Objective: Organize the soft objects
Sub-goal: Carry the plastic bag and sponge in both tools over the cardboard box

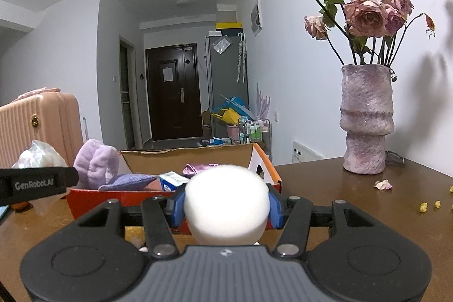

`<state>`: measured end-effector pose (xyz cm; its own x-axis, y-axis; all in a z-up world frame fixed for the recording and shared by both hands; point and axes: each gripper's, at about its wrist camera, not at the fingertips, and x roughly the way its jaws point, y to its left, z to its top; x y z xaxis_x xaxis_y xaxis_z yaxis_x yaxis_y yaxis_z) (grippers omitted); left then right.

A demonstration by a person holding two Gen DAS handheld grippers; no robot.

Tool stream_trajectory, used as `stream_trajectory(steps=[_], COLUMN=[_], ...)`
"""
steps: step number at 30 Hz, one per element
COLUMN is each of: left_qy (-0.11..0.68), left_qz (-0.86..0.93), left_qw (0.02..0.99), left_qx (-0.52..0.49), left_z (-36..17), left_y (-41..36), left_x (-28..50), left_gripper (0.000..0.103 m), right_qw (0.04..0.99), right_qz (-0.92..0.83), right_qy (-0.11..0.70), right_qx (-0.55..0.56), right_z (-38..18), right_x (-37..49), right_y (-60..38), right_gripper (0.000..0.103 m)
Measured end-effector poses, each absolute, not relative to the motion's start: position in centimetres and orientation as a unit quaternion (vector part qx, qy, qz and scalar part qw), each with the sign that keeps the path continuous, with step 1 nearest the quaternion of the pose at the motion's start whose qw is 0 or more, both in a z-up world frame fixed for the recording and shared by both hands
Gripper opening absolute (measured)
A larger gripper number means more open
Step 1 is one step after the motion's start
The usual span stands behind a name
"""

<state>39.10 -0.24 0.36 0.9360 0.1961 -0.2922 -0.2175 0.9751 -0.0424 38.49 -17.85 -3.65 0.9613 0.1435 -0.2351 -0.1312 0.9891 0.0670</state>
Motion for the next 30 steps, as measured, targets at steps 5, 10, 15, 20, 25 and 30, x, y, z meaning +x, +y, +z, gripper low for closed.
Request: stream_trajectory(steps=[5, 10, 15, 20, 25, 30], left_qy=[0.144, 0.141, 0.140, 0.139, 0.135, 0.132], left_qz=[0.104, 0.104, 0.102, 0.100, 0.100, 0.101], left_qw=[0.983, 0.984, 0.984, 0.984, 0.985, 0.985], left_qx=[-0.041, -0.042, -0.043, -0.041, -0.040, -0.042], left_z=[0.3, 0.4, 0.3, 0.3, 0.3, 0.4], left_y=[-0.2, -0.3, -0.3, -0.7, -0.9, -1.0], left_x=[40.4, 41.6, 42.6, 44.2, 45.5, 47.0], left_gripper=[0.049, 0.049, 0.049, 0.049, 0.049, 0.049], right_qw=[0.990, 0.991, 0.991, 0.991, 0.992, 0.992], right_qz=[0.069, 0.069, 0.070, 0.069, 0.068, 0.066], right_qy=[0.117, 0.114, 0.111, 0.109, 0.106, 0.102], right_qx=[0.025, 0.024, 0.022, 0.020, 0.019, 0.017], right_z=[-3.6, -3.6, -3.6, -3.6, -3.6, -3.5], right_x=[39.6, 40.8, 42.0, 43.4, 44.7, 46.2], right_y=[-17.5, -17.1, -16.8, -16.6, -16.5, -16.4], right_gripper=[0.054, 0.054, 0.054, 0.054, 0.054, 0.054])
